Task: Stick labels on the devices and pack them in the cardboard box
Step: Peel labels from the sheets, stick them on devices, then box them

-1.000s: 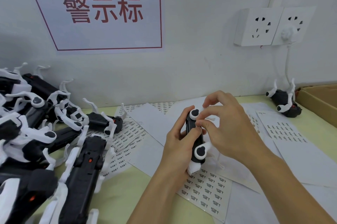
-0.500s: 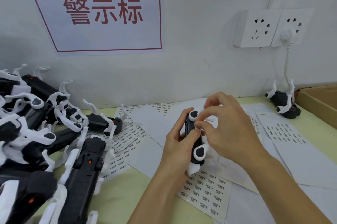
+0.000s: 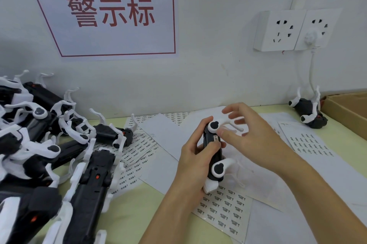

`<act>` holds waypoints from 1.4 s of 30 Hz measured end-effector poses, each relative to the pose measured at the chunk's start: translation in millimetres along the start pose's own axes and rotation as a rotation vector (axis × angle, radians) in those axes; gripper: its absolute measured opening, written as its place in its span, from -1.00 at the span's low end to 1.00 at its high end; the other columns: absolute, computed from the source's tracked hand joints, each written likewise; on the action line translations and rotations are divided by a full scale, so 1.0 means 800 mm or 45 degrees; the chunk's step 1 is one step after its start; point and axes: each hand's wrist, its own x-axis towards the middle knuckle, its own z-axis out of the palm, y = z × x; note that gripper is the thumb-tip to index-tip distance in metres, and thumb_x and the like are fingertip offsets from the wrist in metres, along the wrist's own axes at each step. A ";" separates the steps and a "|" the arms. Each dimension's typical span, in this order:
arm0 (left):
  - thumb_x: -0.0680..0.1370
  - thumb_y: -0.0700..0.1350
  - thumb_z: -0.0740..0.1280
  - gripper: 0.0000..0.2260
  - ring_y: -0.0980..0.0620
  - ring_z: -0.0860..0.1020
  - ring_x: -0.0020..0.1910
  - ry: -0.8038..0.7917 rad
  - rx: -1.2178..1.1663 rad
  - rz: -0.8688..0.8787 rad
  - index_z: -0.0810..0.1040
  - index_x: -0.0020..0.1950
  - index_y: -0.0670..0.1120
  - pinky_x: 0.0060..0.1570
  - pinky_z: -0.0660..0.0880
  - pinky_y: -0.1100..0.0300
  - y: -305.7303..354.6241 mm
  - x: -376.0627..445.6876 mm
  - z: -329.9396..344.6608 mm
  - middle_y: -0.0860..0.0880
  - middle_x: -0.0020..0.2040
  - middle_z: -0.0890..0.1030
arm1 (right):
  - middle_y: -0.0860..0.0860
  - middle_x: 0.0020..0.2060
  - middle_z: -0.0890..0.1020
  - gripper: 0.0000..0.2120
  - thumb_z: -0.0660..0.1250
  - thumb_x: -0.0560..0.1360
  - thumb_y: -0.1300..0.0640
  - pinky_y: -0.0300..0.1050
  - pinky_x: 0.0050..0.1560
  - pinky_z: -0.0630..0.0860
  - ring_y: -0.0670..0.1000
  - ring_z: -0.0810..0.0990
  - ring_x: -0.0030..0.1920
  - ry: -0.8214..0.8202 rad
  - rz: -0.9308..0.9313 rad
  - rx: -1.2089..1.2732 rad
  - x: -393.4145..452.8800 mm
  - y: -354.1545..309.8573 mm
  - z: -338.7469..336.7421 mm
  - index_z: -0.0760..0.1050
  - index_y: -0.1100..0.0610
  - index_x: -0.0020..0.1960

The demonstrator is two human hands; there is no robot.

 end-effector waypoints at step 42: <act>0.48 -0.18 0.25 -0.56 -0.05 0.65 -0.08 -0.043 -0.121 0.123 0.59 0.26 0.24 -0.16 0.56 0.14 -0.002 0.003 -0.002 -0.08 0.07 0.70 | 0.12 0.14 0.65 -0.74 0.41 0.49 0.33 0.21 0.26 0.50 0.19 0.65 0.15 -0.303 0.289 0.783 -0.002 0.016 0.005 0.59 0.18 0.17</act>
